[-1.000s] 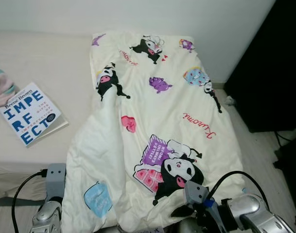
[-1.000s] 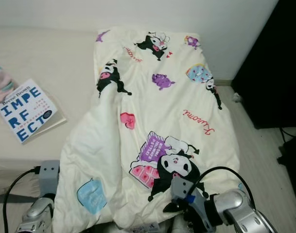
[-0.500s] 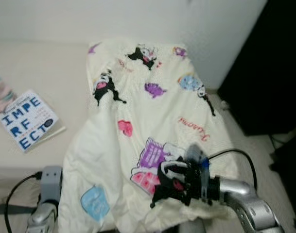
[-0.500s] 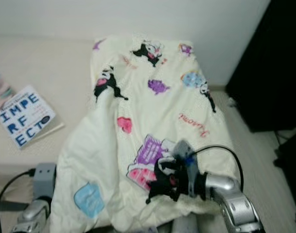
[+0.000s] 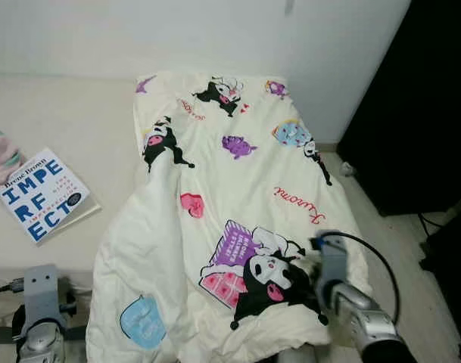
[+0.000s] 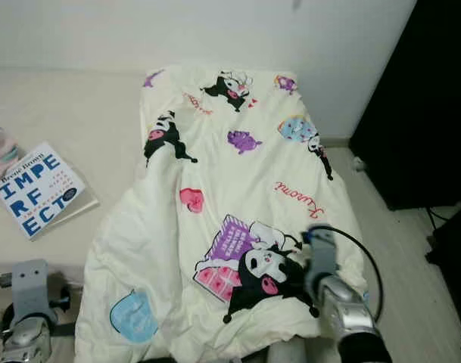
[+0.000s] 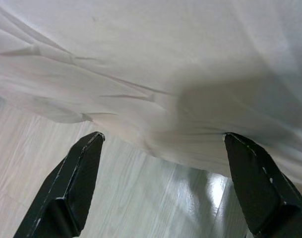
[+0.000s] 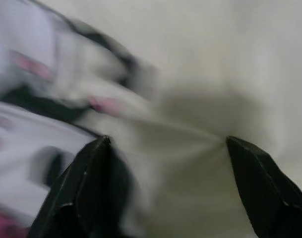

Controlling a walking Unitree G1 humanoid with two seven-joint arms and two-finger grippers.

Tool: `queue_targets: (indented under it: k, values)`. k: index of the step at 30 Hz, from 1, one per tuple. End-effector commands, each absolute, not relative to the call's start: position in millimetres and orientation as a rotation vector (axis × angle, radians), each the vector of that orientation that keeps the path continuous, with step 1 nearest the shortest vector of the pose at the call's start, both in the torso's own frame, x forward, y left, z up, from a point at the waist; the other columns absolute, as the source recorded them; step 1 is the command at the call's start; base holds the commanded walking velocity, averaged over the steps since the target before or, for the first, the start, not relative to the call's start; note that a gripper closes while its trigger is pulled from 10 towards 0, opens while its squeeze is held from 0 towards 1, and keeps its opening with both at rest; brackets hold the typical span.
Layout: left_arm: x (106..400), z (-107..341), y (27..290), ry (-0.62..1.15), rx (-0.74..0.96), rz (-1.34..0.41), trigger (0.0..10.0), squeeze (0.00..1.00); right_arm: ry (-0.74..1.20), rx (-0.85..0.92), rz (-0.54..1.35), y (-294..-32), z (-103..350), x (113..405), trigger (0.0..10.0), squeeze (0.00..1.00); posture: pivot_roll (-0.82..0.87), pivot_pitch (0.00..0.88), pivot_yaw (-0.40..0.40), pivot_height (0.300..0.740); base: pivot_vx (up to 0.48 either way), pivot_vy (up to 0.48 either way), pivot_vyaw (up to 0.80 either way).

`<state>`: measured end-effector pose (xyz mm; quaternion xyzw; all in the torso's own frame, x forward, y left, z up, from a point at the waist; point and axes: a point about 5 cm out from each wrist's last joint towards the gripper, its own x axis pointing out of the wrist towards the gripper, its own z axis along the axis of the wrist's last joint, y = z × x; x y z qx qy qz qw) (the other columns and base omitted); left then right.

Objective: Clean up the room

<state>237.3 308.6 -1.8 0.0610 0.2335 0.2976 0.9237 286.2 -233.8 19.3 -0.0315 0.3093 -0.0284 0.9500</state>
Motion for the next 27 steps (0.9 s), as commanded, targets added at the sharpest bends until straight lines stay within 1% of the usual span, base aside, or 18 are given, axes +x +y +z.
queue_targets:
  k: [1, 2, 3, 4, 6, 7, 8, 9, 11, 14, 19, 22, 24, 25, 27]
  values:
    - [232, -4, 312, 0.489, 0.134, 0.627, 10.0, 0.0, 0.793, -0.175, -0.158, -250, -4, 263, 10.0, 0.0, -0.07, 0.076, -0.076, 0.493, 0.0, 0.0, 0.0]
    - [232, -5, 311, 0.487, 0.132, 0.622, 10.0, 0.0, 0.9, -0.265, -0.172, -257, -16, 249, 10.0, 0.0, -0.07, 0.075, -0.077, 0.493, 0.0, 0.0, 0.0]
    - [232, -5, 311, 0.487, 0.132, 0.622, 10.0, 0.0, 0.9, -0.265, -0.172, -257, -16, 249, 10.0, 0.0, -0.07, 0.075, -0.077, 0.493, 0.0, 0.0, 0.0]
    - [233, -5, 309, 0.485, 0.134, 0.619, 10.0, 0.0, 0.993, -0.347, -0.188, -262, -27, 237, 10.0, 0.0, -0.07, 0.076, -0.077, 0.493, 0.0, 0.0, 0.0]
    - [233, -5, 309, 0.485, 0.134, 0.619, 10.0, 0.0, 0.993, -0.347, -0.188, -262, -27, 237, 10.0, 0.0, -0.07, 0.076, -0.077, 0.493, 0.0, 0.0, 0.0]
    - [235, -5, 305, 0.482, 0.143, 0.613, 10.0, 0.0, 1.08, -0.496, -0.218, -272, -36, 225, 10.0, 0.0, -0.06, 0.083, -0.078, 0.493, 0.0, 0.0, 0.0]
    - [235, -5, 305, 0.482, 0.143, 0.613, 10.0, 0.0, 1.08, -0.496, -0.218, -272, -36, 225, 10.0, 0.0, -0.06, 0.083, -0.078, 0.493, 0.0, 0.0, 0.0]
    - [235, -5, 304, 0.481, 0.15, 0.607, 10.0, 0.0, 1.1, -0.566, -0.241, -278, -36, 222, 10.0, 0.0, -0.07, 0.084, -0.078, 0.493, 0.0, 0.0, 0.0]
    - [235, -6, 302, 0.481, 0.154, 0.599, 10.0, 0.0, 1.115, -0.632, -0.267, -286, -34, 220, 10.0, 0.0, -0.07, 0.089, -0.077, 0.493, 0.0, 0.0, 0.0]
    - [234, -7, 302, 0.485, 0.152, 0.598, 10.0, 0.0, 1.113, -0.655, -0.291, -293, -31, 220, 10.0, 0.0, -0.06, 0.087, -0.079, 0.493, 0.0, 0.0, 0.0]
    - [232, -10, 299, 0.487, 0.146, 0.586, 10.0, 0.0, 1.109, -0.737, -0.424, -325, -14, 219, 10.0, 0.0, -0.07, 0.096, -0.082, 0.493, 0.0, 0.0, 0.0]
    - [231, -11, 298, 0.49, 0.144, 0.581, 10.0, 0.0, 1.095, -0.731, -0.454, -330, -9, 222, 10.0, 0.0, -0.07, 0.098, -0.081, 0.493, 0.0, 0.0, 0.0]
    - [230, -13, 296, 0.499, 0.148, 0.569, 10.0, 0.0, 1.014, -0.675, -0.5, -335, 3, 235, 10.0, 0.0, -0.07, 0.1, -0.076, 0.493, 0.0, 0.0, 0.0]
    - [230, -13, 296, 0.499, 0.148, 0.569, 10.0, 0.0, 1.014, -0.675, -0.5, -335, 3, 235, 10.0, 0.0, -0.07, 0.1, -0.076, 0.493, 0.0, 0.0, 0.0]
    - [230, -14, 294, 0.505, 0.15, 0.561, 10.0, 0.0, 0.952, -0.641, -0.529, -338, 12, 244, 10.0, 0.0, -0.07, 0.099, -0.076, 0.493, 0.0, 0.0, 0.0]
